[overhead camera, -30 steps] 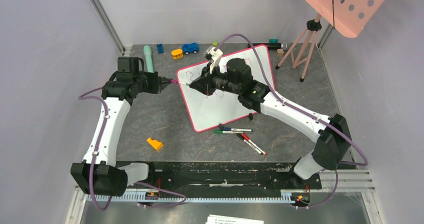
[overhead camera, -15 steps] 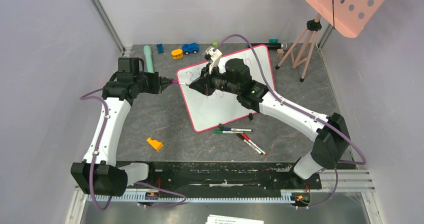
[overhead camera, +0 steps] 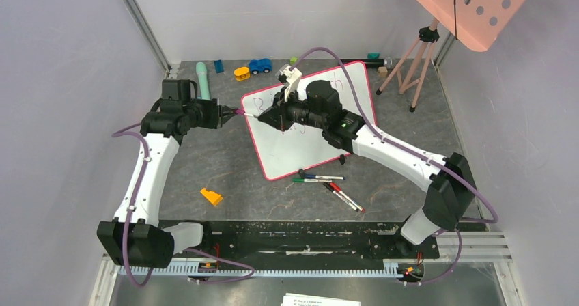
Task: Write a sentence on the whiteboard
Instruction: Insert the whiteboard marker without the cap into the pen cap.
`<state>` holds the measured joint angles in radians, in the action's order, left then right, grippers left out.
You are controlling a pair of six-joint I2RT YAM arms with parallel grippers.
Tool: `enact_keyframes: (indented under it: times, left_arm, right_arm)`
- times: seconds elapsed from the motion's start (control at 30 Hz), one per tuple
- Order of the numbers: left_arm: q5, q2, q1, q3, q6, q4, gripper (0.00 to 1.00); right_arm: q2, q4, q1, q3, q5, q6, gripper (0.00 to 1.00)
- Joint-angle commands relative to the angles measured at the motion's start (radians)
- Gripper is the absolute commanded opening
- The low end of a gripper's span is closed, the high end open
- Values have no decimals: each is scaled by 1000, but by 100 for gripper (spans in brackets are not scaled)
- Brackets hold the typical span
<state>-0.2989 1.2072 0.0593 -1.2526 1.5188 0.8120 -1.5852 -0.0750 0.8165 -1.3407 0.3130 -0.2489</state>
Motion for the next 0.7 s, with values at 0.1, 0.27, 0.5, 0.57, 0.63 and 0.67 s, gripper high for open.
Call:
enact_keyframes:
  times: [0.1, 0.27, 0.5, 0.57, 0.63, 0.67]
  left_arm:
    - [-49, -14, 3, 7, 37, -43, 2]
    - [-52, -14, 9, 7, 34, -46, 2]
    - [-18, 3, 46, -16, 19, -60, 2]
    - [3, 12, 63, -35, 8, -61, 2]
    - [26, 9, 76, -43, 9, -62, 2]
    - [35, 4, 82, -42, 13, -62, 2]
  right_arm:
    - [-20, -14, 6, -69, -25, 0, 0]
    - [-47, 9, 6, -97, -50, -10, 0]
    - [-115, 124, 28, -210, -136, -5, 0]
    - [-148, 173, 49, -266, -177, 8, 0]
    - [-176, 201, 67, -312, -196, 7, 0]
    - [-189, 206, 75, -323, -204, 7, 0]
